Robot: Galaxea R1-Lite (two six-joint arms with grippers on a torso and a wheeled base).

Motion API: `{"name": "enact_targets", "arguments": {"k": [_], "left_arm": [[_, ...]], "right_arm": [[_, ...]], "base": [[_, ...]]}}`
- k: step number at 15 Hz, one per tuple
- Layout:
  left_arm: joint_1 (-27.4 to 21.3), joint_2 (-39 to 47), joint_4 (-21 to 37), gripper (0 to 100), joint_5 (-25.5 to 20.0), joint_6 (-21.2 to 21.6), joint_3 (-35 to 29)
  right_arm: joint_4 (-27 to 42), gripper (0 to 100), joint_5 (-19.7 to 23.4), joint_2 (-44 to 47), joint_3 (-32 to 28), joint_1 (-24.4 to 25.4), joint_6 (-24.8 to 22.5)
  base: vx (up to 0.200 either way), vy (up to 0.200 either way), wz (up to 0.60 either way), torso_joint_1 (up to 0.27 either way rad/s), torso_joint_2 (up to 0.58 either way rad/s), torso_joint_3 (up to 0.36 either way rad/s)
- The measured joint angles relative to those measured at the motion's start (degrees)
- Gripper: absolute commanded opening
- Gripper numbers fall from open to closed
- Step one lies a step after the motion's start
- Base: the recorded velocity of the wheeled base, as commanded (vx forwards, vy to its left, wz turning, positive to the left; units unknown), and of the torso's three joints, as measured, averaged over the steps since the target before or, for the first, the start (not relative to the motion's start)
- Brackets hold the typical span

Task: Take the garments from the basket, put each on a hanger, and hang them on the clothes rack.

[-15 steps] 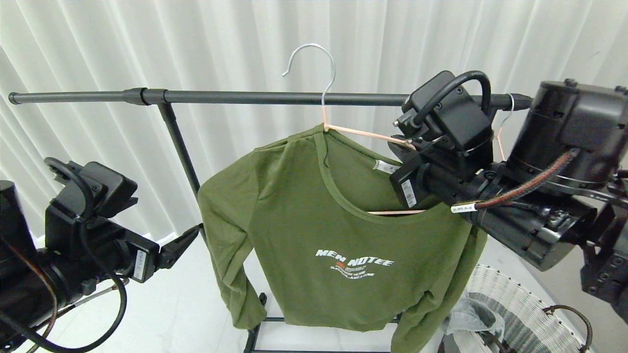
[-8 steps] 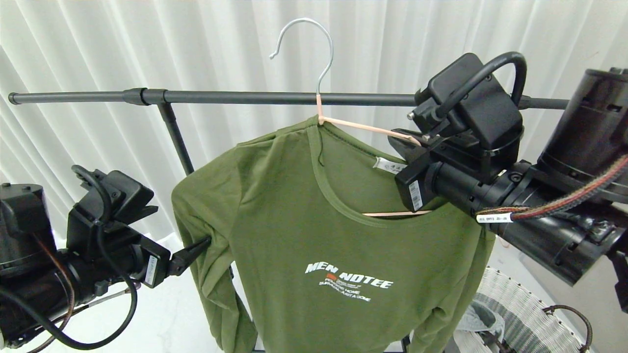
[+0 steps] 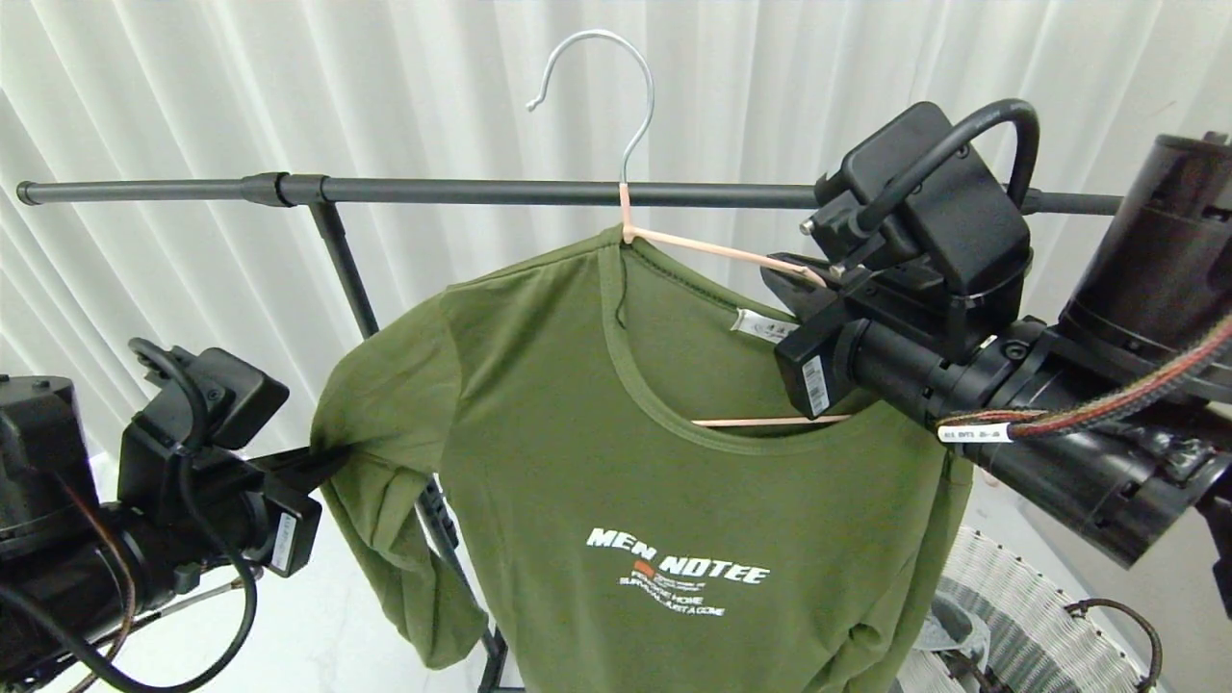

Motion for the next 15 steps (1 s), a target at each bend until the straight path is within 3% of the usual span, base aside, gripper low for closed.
{"name": "enact_targets", "arguments": {"k": [4,10,11,15], "left_arm": [[2.9,-2.6,0.0,0,0.0,-0.1,0.3],[7.5,-5.0,0.0,0,1.4,0.4,2.5],[7.5,-5.2,0.0,100,1.4,0.5,2.7],[5.6,-6.2,0.1,100,1.4,0.5,3.5]], "right_arm": [[0.0,0,-2.5,0.0,0.9,-3.0,0.2],[0.0,0,-2.6,-0.7,0.9,-7.0,0.3],[0.0,0,-2.6,-0.8,0.9,-7.1,0.4],[0.0,0,-2.8,-0.8,0.7,-7.3,0.3]], "base": [[0.0,0.0,0.0,0.0,0.0,0.0],[0.0,0.0,0.0,0.0,0.0,0.0],[0.0,0.0,0.0,0.0,0.0,0.0],[0.0,0.0,0.0,0.0,0.0,0.0]]}}
